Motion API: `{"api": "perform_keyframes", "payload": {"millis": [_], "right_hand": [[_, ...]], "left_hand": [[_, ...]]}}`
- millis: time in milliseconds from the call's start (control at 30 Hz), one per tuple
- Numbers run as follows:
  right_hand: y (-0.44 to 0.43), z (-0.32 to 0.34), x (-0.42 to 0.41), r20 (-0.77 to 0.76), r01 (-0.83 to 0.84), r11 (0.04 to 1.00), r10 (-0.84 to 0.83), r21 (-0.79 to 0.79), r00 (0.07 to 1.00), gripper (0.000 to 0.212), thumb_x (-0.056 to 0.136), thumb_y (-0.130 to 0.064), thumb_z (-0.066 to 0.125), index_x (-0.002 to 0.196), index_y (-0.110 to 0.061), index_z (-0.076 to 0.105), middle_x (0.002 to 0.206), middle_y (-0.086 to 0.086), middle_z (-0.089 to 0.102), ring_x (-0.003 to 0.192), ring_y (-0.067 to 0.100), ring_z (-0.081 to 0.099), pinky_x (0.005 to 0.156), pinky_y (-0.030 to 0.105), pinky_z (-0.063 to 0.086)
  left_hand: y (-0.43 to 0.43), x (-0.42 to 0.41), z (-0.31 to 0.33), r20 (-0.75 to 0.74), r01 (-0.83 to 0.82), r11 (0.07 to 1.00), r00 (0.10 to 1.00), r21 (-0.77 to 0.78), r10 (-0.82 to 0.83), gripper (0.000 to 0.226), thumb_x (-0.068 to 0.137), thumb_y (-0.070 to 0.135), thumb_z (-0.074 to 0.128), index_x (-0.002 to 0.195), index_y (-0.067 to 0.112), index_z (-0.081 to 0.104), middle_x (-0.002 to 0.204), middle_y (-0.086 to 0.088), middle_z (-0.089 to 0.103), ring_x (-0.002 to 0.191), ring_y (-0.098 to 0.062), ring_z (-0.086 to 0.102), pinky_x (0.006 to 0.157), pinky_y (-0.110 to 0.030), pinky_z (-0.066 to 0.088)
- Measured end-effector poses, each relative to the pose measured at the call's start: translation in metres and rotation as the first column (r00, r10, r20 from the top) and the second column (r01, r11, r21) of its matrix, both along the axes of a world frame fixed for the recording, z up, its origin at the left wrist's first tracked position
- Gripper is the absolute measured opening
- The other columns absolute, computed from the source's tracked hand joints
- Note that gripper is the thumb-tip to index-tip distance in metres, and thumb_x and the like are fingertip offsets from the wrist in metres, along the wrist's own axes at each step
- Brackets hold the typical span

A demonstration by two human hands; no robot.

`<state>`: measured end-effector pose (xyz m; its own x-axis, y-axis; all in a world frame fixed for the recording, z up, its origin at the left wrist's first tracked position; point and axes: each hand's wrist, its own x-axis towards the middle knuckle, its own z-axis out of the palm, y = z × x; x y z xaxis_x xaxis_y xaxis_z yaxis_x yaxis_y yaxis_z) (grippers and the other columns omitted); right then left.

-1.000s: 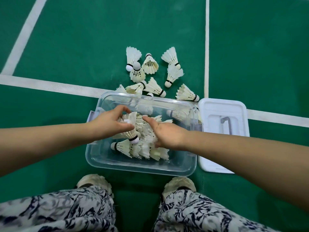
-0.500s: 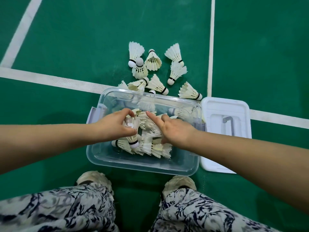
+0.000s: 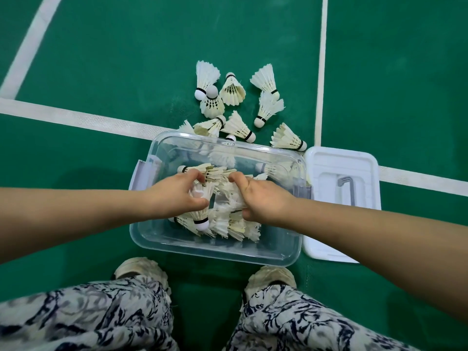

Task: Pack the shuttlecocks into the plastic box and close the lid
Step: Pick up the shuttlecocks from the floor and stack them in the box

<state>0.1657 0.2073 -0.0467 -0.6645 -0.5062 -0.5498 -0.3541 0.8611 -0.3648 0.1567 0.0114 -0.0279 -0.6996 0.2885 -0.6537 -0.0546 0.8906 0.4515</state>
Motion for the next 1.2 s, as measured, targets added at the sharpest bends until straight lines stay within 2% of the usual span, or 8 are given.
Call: {"api": "perform_keyframes", "payload": {"millis": [167,233,333,467,700,900,1033,1200], "right_hand": [[0.004,0.007,-0.002,-0.019,0.055,0.998,-0.054,0.024,0.998,0.064,0.079,-0.007,0.058,0.133,-0.011,0.022,0.091,0.01,0.06,0.071,0.024,0.053,0.058,0.033,0.044],[0.005,0.006,0.0,-0.041,0.046,0.997,-0.043,0.068,0.998,0.054,0.079,0.003,0.049,0.127,-0.008,0.026,0.068,0.003,0.047,0.059,0.021,0.048,0.051,0.033,0.038],[0.008,0.006,0.004,-0.045,-0.021,0.987,0.029,0.161,0.999,0.044,0.076,0.012,0.042,0.114,-0.007,0.032,0.06,0.001,0.036,0.053,0.019,0.039,0.042,0.03,0.025],[0.009,0.008,0.007,-0.062,-0.087,0.973,0.103,0.215,0.993,0.037,0.078,0.013,0.042,0.11,-0.006,0.037,0.064,0.001,0.031,0.068,0.024,0.043,0.055,0.034,0.035],[0.006,0.009,0.008,-0.065,-0.107,0.946,0.133,0.305,0.989,0.037,0.084,0.005,0.043,0.119,-0.004,0.036,0.1,0.012,0.06,0.075,0.025,0.045,0.057,0.033,0.035],[0.007,0.013,0.003,-0.079,-0.015,0.955,0.04,0.295,0.996,0.038,0.079,0.007,0.043,0.114,-0.005,0.035,0.072,0.004,0.044,0.07,0.026,0.046,0.047,0.032,0.032],[0.012,0.028,-0.01,-0.03,0.057,0.974,-0.051,0.219,0.998,0.042,0.08,0.002,0.049,0.12,-0.006,0.039,0.095,0.011,0.058,0.09,0.03,0.058,0.064,0.035,0.045],[0.008,0.042,-0.022,0.109,0.261,0.959,-0.249,-0.114,0.962,0.058,0.083,-0.036,0.065,0.132,-0.023,0.037,0.109,0.0,0.058,0.092,0.016,0.055,0.08,0.028,0.045]], "left_hand": [[-0.001,0.001,0.0,0.006,0.004,1.0,1.0,-0.001,-0.004,0.051,0.082,0.037,0.059,0.126,0.022,0.038,0.126,-0.009,0.051,0.104,-0.023,0.054,0.086,-0.03,0.042],[-0.001,0.001,0.001,0.006,0.006,1.0,1.0,-0.003,-0.006,0.051,0.083,0.038,0.059,0.127,0.023,0.038,0.128,-0.008,0.05,0.105,-0.023,0.052,0.084,-0.027,0.04],[0.0,0.0,0.002,0.002,0.012,1.0,1.0,-0.009,-0.012,0.051,0.083,0.037,0.058,0.127,0.022,0.038,0.129,-0.009,0.049,0.106,-0.022,0.052,0.083,-0.026,0.039],[0.0,0.0,0.002,0.008,0.01,1.0,1.0,-0.006,-0.01,0.051,0.083,0.036,0.059,0.127,0.022,0.038,0.128,-0.01,0.05,0.105,-0.022,0.052,0.085,-0.028,0.04],[0.0,-0.003,0.002,0.052,-0.007,1.0,0.999,0.001,0.007,0.051,0.082,0.041,0.059,0.125,0.024,0.039,0.129,-0.01,0.049,0.098,-0.018,0.046,0.081,-0.024,0.035],[0.0,-0.01,0.011,0.044,-0.069,0.996,0.997,0.063,0.066,0.051,0.083,0.039,0.059,0.126,0.021,0.039,0.124,-0.011,0.051,0.101,-0.023,0.051,0.087,-0.03,0.042],[0.004,-0.012,0.016,0.05,-0.149,0.98,0.988,0.132,0.143,0.05,0.083,0.038,0.059,0.126,0.021,0.04,0.111,-0.004,0.049,0.094,-0.02,0.052,0.08,-0.027,0.039],[0.011,-0.013,0.02,0.06,-0.192,0.964,0.981,0.185,0.184,0.047,0.082,0.044,0.058,0.122,0.026,0.042,0.111,-0.002,0.049,0.097,-0.021,0.05,0.081,-0.026,0.036]]}}
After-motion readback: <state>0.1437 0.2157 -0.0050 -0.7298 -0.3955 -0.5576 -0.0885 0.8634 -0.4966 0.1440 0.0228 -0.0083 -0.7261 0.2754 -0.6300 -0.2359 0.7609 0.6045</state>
